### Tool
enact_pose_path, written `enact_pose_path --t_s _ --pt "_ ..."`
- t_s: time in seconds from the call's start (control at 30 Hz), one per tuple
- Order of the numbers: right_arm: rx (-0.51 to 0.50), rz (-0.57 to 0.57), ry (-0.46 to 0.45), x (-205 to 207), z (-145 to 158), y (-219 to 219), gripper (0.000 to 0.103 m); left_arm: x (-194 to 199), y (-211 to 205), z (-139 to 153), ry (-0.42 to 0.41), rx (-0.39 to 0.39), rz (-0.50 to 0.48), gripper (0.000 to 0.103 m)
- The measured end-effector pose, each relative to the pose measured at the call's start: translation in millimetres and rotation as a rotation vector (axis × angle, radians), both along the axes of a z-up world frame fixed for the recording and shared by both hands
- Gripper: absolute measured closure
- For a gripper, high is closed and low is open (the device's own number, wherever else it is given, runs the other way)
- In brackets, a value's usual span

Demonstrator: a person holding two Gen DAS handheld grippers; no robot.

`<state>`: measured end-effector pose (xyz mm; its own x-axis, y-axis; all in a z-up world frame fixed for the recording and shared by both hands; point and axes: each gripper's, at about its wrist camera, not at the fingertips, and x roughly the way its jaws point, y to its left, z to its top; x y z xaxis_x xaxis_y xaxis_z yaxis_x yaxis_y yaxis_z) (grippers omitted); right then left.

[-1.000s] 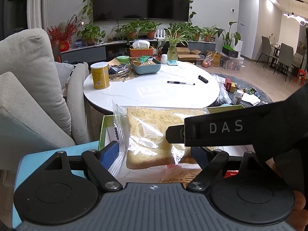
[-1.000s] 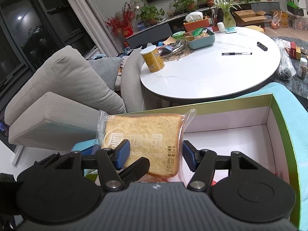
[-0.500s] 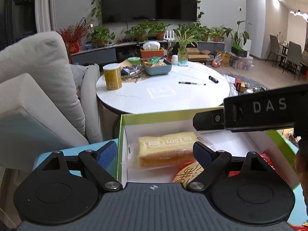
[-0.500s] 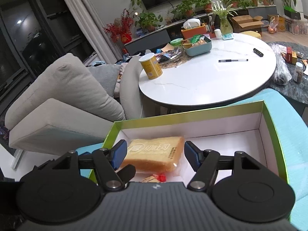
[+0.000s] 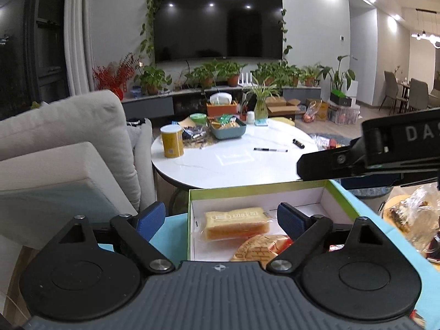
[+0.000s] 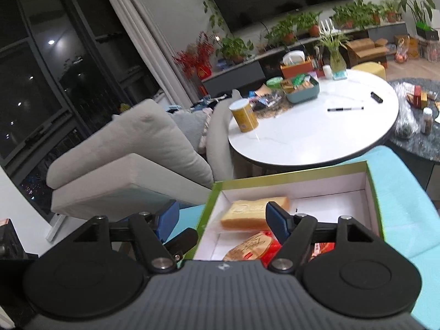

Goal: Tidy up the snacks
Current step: 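Move the right tool back to the snack pile, then grasp the red-and-yellow chip bag with the right tool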

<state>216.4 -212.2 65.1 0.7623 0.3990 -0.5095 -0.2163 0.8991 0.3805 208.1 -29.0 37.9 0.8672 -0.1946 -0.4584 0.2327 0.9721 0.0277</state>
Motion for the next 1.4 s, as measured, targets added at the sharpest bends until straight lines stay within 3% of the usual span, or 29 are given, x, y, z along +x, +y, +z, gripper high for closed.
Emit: enact_pose_path --t_s 0.2,0.67,0.97,1.4 --pt "-0.049 0.009 -0.033 -46 9 -6 0.036 -58 -2 -3 0.004 -0.001 -0.047 0.013" --pt "-0.168 0.027 0.034 -114 -24 -46 0.035 -144 -32 -40 0.088 -0.033 -0.146 0.013" --pt "-0.182 0.01 0.12 -117 -67 -76 0.035 -160 -57 -62 0.155 -0.028 -0.179 0.012" --pt "-0.079 0.019 0.243 -93 -116 -109 0.035 -163 -90 -87 0.236 0.012 -0.242 0.012"
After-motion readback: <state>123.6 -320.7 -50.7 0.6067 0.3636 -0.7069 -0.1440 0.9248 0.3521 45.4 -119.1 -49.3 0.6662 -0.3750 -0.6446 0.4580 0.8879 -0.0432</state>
